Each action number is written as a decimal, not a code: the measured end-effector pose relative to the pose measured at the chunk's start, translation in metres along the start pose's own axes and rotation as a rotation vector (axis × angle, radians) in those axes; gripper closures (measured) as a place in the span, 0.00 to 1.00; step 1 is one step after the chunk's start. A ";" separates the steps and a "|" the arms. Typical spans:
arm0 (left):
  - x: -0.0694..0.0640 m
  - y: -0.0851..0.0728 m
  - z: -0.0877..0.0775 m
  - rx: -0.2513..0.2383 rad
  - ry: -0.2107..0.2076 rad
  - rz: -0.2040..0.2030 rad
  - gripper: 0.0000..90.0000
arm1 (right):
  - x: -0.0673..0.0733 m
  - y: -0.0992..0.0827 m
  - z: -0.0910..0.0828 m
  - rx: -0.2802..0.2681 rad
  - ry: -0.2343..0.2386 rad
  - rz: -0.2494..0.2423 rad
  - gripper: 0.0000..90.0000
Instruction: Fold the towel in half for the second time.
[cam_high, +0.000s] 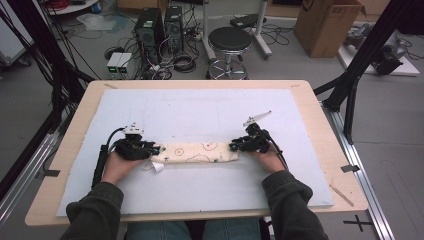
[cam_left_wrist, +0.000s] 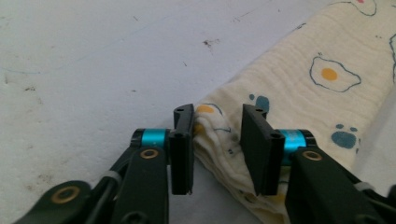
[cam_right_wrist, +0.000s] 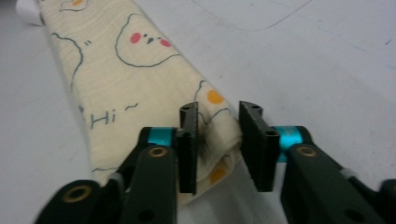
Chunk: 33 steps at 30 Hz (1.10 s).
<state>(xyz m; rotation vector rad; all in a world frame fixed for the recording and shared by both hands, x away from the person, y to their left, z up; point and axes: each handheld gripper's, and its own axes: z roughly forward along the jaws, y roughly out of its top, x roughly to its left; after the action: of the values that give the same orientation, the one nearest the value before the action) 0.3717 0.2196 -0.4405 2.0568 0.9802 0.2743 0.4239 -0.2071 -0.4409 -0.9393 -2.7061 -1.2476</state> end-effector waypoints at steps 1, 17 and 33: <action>-0.001 0.000 0.000 0.000 0.006 0.003 0.81 | 0.001 0.000 0.000 0.001 0.002 -0.004 0.85; 0.000 0.017 0.004 -0.078 0.090 -0.005 0.92 | -0.005 0.016 -0.011 -0.023 -0.082 0.000 0.90; 0.011 0.024 0.012 -0.108 0.129 -0.059 0.66 | -0.019 0.017 -0.006 -0.056 -0.122 0.051 0.73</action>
<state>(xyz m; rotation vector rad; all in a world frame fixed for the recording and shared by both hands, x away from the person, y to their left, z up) 0.3977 0.2122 -0.4315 1.9284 1.0788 0.4238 0.4477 -0.2125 -0.4300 -1.1183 -2.7306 -1.3050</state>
